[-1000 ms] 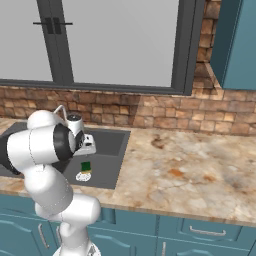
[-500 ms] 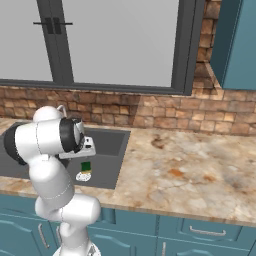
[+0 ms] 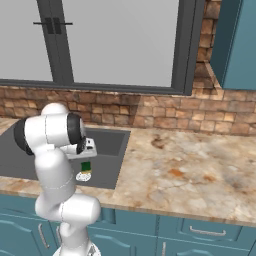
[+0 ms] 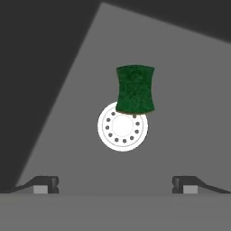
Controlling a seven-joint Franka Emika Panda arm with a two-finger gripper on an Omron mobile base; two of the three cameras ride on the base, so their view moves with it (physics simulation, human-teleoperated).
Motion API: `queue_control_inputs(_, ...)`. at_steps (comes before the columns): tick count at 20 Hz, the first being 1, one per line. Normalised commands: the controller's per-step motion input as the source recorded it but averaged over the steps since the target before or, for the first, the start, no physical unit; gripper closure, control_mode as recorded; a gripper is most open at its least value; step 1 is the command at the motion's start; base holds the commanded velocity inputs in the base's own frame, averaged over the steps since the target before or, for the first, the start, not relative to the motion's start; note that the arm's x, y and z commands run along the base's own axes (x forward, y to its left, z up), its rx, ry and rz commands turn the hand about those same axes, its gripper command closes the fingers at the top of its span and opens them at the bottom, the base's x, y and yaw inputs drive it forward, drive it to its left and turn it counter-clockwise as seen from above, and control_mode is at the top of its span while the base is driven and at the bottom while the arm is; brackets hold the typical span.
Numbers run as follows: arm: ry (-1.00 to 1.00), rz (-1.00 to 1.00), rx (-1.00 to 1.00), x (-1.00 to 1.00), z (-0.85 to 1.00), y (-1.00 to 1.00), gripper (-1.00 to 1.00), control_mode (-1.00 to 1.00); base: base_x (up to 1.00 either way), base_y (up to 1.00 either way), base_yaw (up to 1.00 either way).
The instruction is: Pick up the bar soap and sponge from the sink, and place them back in the cabinet, and close the cabinet doors.
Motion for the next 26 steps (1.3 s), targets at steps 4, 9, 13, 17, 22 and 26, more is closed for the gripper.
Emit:
queue_control_inputs(4, 0.0, 0.0, 0.0, 0.24, -0.31, 0.11, -1.0, -1.0, 0.0, 0.0, 0.0)
queue_control_inputs(9, 0.0, 0.0, 0.0, 0.23, -0.3, 0.11, -1.0, -1.0, 0.0, 0.0, 0.0)
queue_control_inputs(13, 0.0, 0.0, 0.0, 0.3, -0.21, 0.02, -1.0, -1.0, 0.0, 0.0, 0.0)
queue_control_inputs(17, 0.0, 0.0, 0.0, 0.31, -0.19, 0.0, -1.0, -1.0, 0.0, 0.0, 0.0)
queue_control_inputs(22, 0.0, 0.0, 0.0, 0.33, -0.24, 0.0, -1.0, -1.0, 0.0, 0.0, 0.0)
queue_control_inputs(26, 0.0, 0.0, 0.0, 0.27, -0.27, 0.0, -1.0, -1.0, 0.0, 0.0, 0.0)
